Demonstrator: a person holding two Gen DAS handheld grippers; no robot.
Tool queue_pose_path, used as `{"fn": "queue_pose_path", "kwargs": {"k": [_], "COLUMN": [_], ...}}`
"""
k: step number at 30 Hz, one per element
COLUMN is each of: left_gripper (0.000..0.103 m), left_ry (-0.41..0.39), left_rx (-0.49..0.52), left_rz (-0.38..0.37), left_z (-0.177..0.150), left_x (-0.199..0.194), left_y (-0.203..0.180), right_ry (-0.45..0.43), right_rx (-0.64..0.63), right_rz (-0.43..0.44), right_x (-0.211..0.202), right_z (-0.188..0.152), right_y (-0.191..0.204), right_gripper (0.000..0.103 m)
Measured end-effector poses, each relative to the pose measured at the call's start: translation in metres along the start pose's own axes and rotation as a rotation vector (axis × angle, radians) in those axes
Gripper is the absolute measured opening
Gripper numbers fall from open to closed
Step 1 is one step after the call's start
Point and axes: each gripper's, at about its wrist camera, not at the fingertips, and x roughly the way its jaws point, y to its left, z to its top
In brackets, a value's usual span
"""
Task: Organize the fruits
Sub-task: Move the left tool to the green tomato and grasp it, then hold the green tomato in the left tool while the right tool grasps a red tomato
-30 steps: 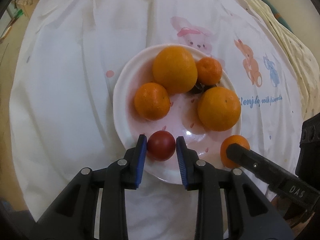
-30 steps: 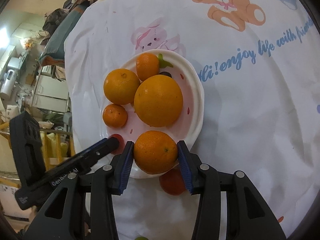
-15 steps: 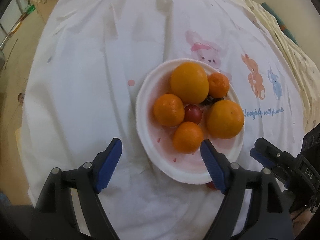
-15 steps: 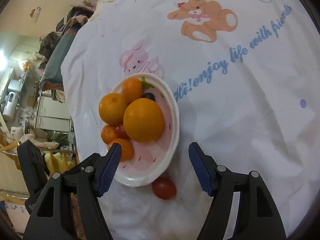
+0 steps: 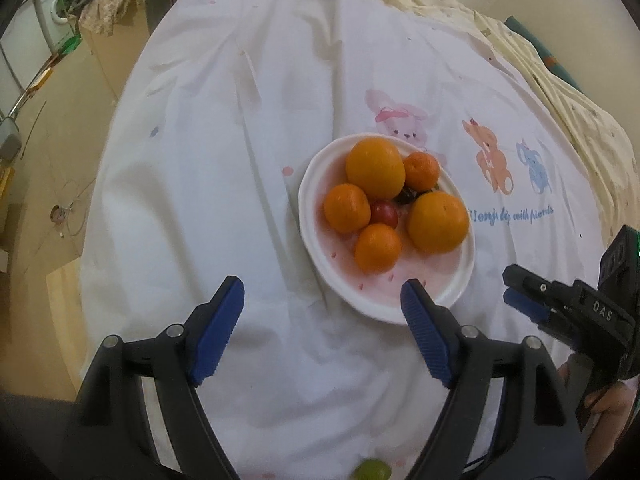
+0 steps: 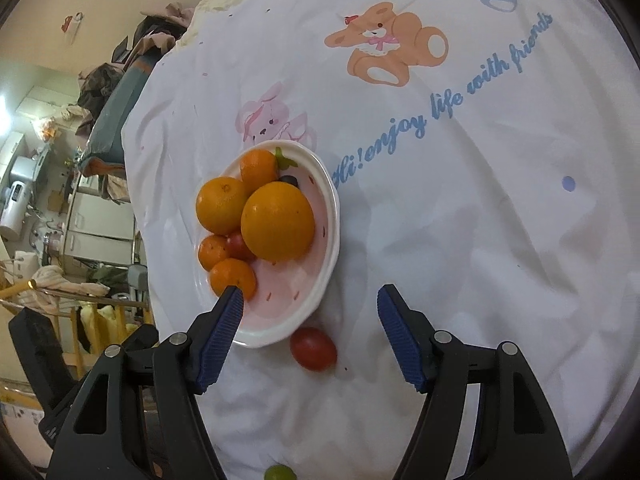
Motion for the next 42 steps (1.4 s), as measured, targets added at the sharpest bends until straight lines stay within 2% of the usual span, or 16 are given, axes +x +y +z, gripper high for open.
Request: {"fn": "queue_pose_path", "kwargs": {"k": [8,17,19,21,25,29,32,35,38,42], "left_gripper": [0.078,0.077,0.071,0.059,0.052,0.048,0.036,0.026,0.025,0.024], "left_ry": [0.035,0.207,0.250,0.292,0.350,0.361,0.352,0.351,0.348,0.333], "left_rx": [0.001,0.084,0.091,0.085,0.014,0.012,0.034,0.061,0.101,0.092], "left_rz": [-0.016,-0.033,-0.037,-0.045,-0.061,-0.014,0.027,0.026,0.034,0.003], "left_z": [-0.036,-0.121,-0.134,-0.140,-0.147,-0.150,-0.151,-0.152,-0.152,-0.138], "left_x": [-0.023,-0.023,-0.012,-0.001,0.016,0.022,0.022,0.022,0.018,0.008], "left_y": [0.001,-0.031,-0.039,-0.045,-0.044,-0.047,-0.051,-0.056,-0.062,-0.061], "right_ry": [0.000,-0.047,-0.046,-0.047,-0.064,-0.064,-0.065,-0.065,-0.057,-0.049], "right_rx": [0.013,0.003,0.011,0.022,0.010,0.008,0.010,0.002,-0.002,-0.016], "right_rz": [-0.010,-0.027,-0.025,-0.017,-0.002,0.001,0.013,0.019,0.019,-0.014], "right_x": [-0.015,-0.046,-0.049,-0.053,-0.063,-0.067,-0.068,-0.066,-0.063,-0.057], "right_z": [-0.012,-0.024,-0.025,-0.026,-0.028,-0.028,-0.028,-0.028,-0.028,-0.028], "right_y": [0.000,0.002,0.000,-0.001,0.004,0.004,0.005,0.008,0.010,0.011], "right_gripper": [0.072,0.072,0.072,0.072,0.072,0.072,0.072,0.072,0.072,0.072]}}
